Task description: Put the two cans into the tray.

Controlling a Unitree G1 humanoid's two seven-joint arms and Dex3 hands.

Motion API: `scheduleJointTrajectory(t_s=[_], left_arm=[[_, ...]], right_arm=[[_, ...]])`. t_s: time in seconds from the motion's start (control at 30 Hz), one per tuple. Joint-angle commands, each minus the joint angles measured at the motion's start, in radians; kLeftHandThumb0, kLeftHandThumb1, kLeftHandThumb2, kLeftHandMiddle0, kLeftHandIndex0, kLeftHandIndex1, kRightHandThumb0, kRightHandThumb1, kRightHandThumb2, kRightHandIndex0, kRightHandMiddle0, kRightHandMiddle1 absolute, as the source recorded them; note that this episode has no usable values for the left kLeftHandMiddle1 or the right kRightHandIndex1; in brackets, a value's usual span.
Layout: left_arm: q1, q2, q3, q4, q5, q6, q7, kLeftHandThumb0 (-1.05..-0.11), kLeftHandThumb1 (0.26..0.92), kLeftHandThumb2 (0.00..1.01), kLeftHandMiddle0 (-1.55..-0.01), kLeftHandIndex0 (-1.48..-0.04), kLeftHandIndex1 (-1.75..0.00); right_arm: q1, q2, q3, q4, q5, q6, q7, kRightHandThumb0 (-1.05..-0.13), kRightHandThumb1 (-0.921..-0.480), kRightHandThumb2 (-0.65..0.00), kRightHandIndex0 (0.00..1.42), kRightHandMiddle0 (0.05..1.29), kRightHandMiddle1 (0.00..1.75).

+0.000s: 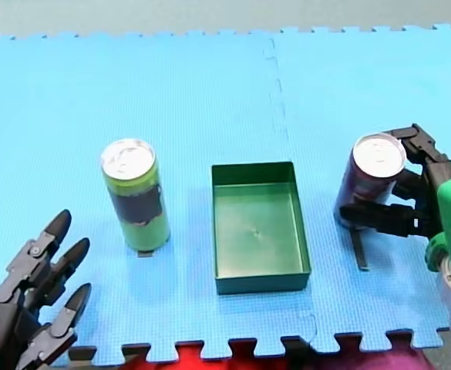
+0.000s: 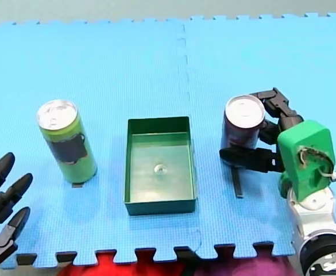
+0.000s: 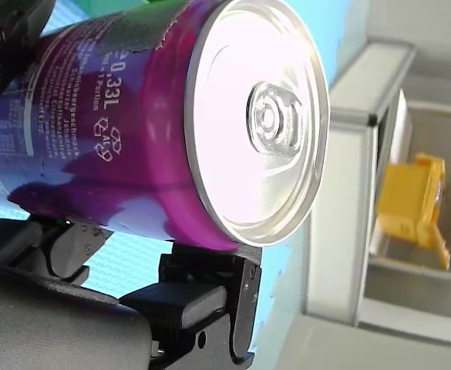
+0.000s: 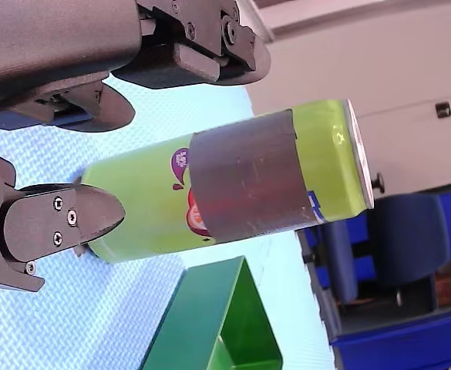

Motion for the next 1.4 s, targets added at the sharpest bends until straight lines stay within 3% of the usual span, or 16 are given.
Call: scheduleJointTrajectory(t_s=[0.0, 0.17, 0.27, 0.37, 0.47, 0.63, 0.83, 1.1, 1.37], left_arm=[[-0.006, 0.006, 0.003, 0.010, -0.002, -0.008, 0.000, -1.048, 0.921, 0.49, -0.39, -0.28, 0.00], [-0.011, 0.006, 0.003, 0.019, 0.000, -0.014, -0.002, -1.048, 0.921, 0.49, -0.39, -0.28, 0.00], [-0.013, 0.005, 0.003, 0.024, 0.000, -0.019, -0.003, -1.048, 0.921, 0.49, -0.39, -0.28, 0.00], [-0.014, 0.005, 0.001, 0.023, 0.003, -0.023, -0.002, -1.048, 0.921, 0.48, -0.39, -0.28, 0.00], [-0.014, 0.004, -0.002, 0.017, 0.008, -0.020, 0.002, -1.048, 0.921, 0.48, -0.39, -0.28, 0.00], [-0.012, 0.000, -0.008, 0.008, 0.016, -0.015, 0.010, -1.048, 0.921, 0.47, -0.39, -0.28, 0.00], [-0.015, -0.003, -0.011, 0.011, 0.012, -0.013, 0.008, -1.048, 0.921, 0.47, -0.39, -0.28, 0.00], [-0.017, -0.009, -0.016, 0.013, 0.017, -0.012, 0.015, -1.048, 0.921, 0.46, -0.39, -0.28, 0.00], [-0.018, -0.013, -0.021, 0.015, 0.013, -0.011, 0.012, -1.048, 0.921, 0.45, -0.39, -0.28, 0.00]], right_arm=[[-0.004, 0.000, -0.011, 0.000, 0.013, 0.016, 0.008, -0.215, -0.819, -0.036, 0.91, 0.55, 1.75], [-0.010, 0.001, -0.015, -0.007, 0.020, 0.029, 0.015, -0.212, -0.819, -0.033, 0.91, 0.55, 1.75], [-0.029, 0.008, -0.017, -0.020, 0.027, 0.036, 0.018, -0.213, -0.819, -0.031, 0.92, 0.56, 1.75], [-0.057, 0.012, -0.021, -0.051, 0.041, 0.050, 0.029, -0.216, -0.818, -0.029, 0.93, 0.56, 1.75], [-0.071, 0.013, -0.020, -0.083, 0.051, 0.077, 0.039, -0.217, -0.816, -0.027, 0.93, 0.57, 1.75], [-0.073, 0.015, -0.017, -0.116, 0.064, 0.115, 0.051, -0.221, -0.810, -0.021, 0.94, 0.58, 1.75], [-0.078, 0.003, -0.005, -0.160, 0.065, 0.144, 0.071, -0.221, -0.809, -0.017, 0.95, 0.58, 1.75], [-0.084, -0.007, -0.006, -0.171, 0.076, 0.161, 0.099, -0.222, -0.804, -0.013, 0.96, 0.58, 1.75], [-0.097, 0.008, 0.003, -0.192, 0.078, 0.181, 0.108, -0.219, -0.803, -0.011, 0.96, 0.58, 1.75]])
